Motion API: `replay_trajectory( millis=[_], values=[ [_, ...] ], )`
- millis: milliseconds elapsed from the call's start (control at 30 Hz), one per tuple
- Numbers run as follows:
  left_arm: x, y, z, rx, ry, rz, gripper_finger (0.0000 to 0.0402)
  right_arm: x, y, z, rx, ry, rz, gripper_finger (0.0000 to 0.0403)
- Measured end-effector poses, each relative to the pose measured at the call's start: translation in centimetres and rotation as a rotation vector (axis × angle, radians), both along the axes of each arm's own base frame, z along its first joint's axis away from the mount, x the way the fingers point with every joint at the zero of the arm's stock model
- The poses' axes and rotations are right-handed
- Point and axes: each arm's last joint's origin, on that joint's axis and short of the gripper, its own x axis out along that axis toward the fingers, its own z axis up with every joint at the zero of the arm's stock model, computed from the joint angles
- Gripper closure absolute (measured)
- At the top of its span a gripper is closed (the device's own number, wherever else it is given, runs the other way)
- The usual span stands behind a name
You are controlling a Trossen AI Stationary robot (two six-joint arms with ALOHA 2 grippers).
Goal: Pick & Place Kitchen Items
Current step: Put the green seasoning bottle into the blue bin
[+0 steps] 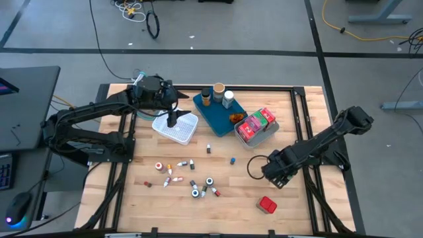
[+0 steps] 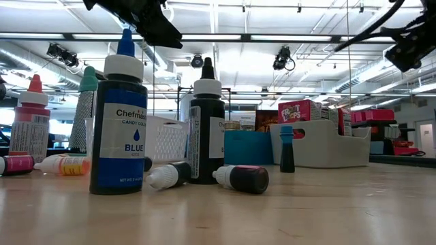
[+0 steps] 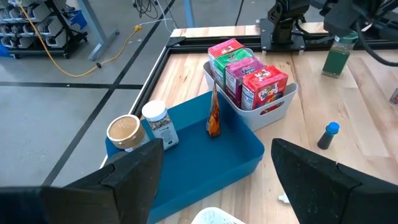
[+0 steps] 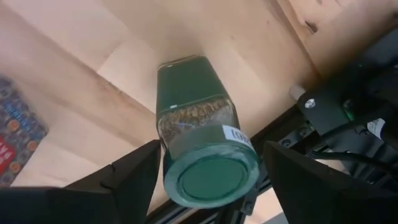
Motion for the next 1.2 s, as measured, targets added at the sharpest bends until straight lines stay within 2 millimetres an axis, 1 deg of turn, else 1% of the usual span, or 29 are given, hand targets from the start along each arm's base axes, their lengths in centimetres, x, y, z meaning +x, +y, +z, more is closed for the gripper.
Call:
replay_trajectory(
  millis=[133, 333, 433, 500, 600, 733, 833, 900, 1000, 1100, 1167, 1200],
  values=[
    [0.0, 0.0, 0.0, 0.0, 0.0, 0.0, 0.0097, 0.0, 0.1, -0.4, 0.016, 0.003, -0.039, 0.0133],
    [0.0, 0.0, 0.0, 0.0, -0.001, 0.0, 0.0097, 0.3, 0.3, -0.5, 0.059, -0.025, -0.04, 0.0192],
    [0.0, 0.0, 0.0, 0.001, -0.002, 0.0, 0.0097, 0.4, 0.3, -0.5, 0.054, -0.034, -0.046, 0.0194],
    [0.0, 0.0, 0.0, 0.002, -0.002, 0.0, 0.0097, 0.7, 0.1, -0.3, 0.021, -0.056, -0.068, 0.0194],
    [0.0, 0.0, 0.0, 0.004, -0.003, -0.001, 0.0097, 1.4, -0.3, 0.2, -0.04, -0.134, -0.066, 0.0194],
    [0.0, 0.0, 0.1, 0.005, -0.006, -0.001, 0.0097, 3.3, -0.9, 2.1, -0.077, -0.285, -0.011, 0.0189],
    [0.0, 0.0, 0.1, 0.005, -0.006, -0.001, 0.0097, 4.4, -1.8, 4.3, -0.133, -0.367, 0.053, 0.019],
    [0.0, 0.0, 0.1, 0.005, -0.006, -0.001, 0.0097, 5.4, -2.5, 6.0, -0.199, -0.46, 0.096, 0.0191],
    [0.0, 0.0, 0.1, 0.006, -0.006, -0.001, 0.0097, 6.9, -4.0, 8.7, -0.329, -0.603, 0.144, 0.0189],
    [0.0, 0.0, 0.1, 0.005, -0.006, -0.002, 0.0097, 8.6, -5.6, 10.7, -0.455, -0.759, 0.164, 0.0186],
    [0.0, 0.0, 0.0, 0.004, -0.002, -0.001, 0.0097, 9.7, -6.9, 11.6, -0.492, -0.831, 0.22, 0.0187],
    [0.0, 0.0, 0.0, 0.003, -0.002, -0.001, 0.0097, 10.3, -7.5, 11.6, -0.501, -0.852, 0.26, 0.0189]
  ],
)
